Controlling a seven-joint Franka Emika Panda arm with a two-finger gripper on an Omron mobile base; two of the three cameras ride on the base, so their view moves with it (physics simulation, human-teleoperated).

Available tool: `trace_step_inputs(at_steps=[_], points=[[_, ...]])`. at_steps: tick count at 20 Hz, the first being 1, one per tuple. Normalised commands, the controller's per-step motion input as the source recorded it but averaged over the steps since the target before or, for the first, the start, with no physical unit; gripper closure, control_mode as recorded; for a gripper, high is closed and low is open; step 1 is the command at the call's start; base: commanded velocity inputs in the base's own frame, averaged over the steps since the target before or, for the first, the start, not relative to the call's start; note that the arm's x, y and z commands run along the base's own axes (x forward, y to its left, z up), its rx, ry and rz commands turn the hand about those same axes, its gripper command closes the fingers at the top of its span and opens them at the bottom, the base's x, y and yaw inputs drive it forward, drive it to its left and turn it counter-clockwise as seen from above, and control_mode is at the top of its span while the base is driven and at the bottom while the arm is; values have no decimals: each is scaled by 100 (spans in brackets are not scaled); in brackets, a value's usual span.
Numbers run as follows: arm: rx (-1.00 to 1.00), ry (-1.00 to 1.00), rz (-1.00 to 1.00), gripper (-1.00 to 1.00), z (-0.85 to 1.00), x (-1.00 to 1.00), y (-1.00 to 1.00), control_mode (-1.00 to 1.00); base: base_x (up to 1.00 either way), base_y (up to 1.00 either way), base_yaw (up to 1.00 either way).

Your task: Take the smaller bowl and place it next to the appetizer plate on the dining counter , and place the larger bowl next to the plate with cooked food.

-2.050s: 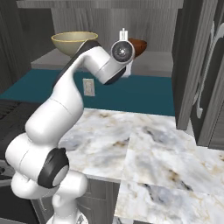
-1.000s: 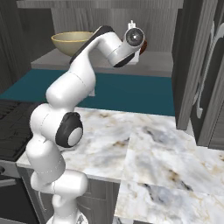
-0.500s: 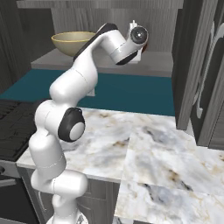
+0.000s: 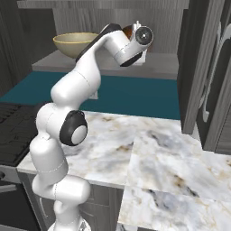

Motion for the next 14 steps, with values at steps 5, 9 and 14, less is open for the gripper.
trace_step_inputs(at_steps=[5, 9, 14], points=[[0, -4, 0, 100, -6, -34, 0, -100, 0, 0, 0], [0, -22, 0, 100, 0, -97, 1, -100, 0, 0, 0], [-3, -31, 0, 100, -3, -100, 54, -100, 0, 0, 0]])
